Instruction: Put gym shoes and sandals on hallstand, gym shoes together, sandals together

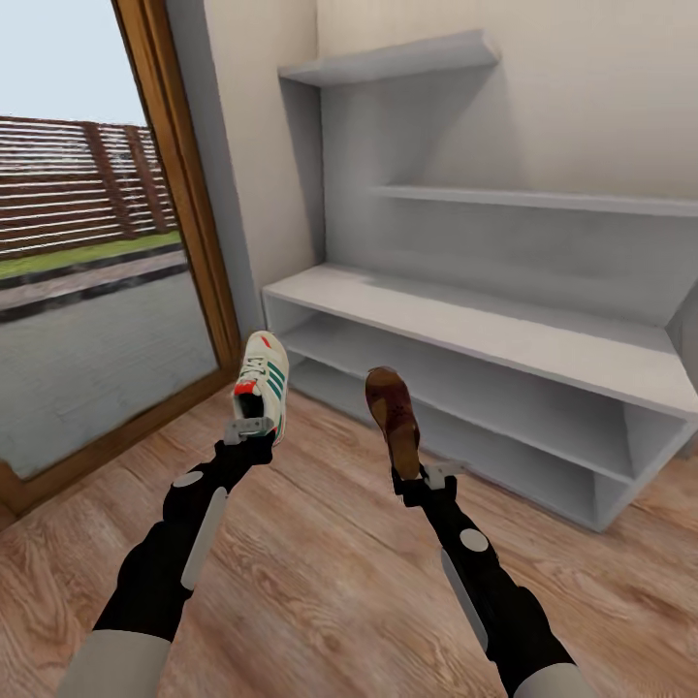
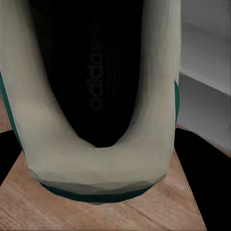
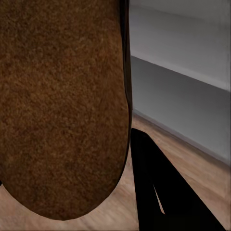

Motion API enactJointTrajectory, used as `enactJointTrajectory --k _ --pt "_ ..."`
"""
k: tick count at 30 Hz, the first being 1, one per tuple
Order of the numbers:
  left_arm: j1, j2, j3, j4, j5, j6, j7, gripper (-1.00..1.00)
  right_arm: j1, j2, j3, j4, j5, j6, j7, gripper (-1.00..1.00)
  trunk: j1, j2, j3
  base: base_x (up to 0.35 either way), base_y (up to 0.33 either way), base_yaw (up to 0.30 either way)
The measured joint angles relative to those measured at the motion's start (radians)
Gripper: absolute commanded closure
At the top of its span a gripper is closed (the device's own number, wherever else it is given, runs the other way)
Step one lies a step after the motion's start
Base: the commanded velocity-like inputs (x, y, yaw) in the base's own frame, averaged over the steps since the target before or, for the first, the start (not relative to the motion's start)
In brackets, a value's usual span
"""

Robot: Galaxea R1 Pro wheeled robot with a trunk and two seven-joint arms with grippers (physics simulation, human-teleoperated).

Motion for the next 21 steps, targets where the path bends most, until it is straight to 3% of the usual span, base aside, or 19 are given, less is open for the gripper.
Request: enactJointTrajectory --k 5,21 --pt "0.0 0.0 0.0 0.0 0.0 0.0 0.0 1.0 0.0 -0.001 0.0 0.0 0.0 0.0 0.0 1.0 0.0 0.0 0.004 0.066 0.126 -0.275" --pt "0.0 0.0 0.0 0.0 0.0 0.0 0.0 1.0 0.0 -0.001 0.0 0.0 0.0 0.0 0.0 1.0 0.0 0.0 0.018 0.003 0.006 -0.275"
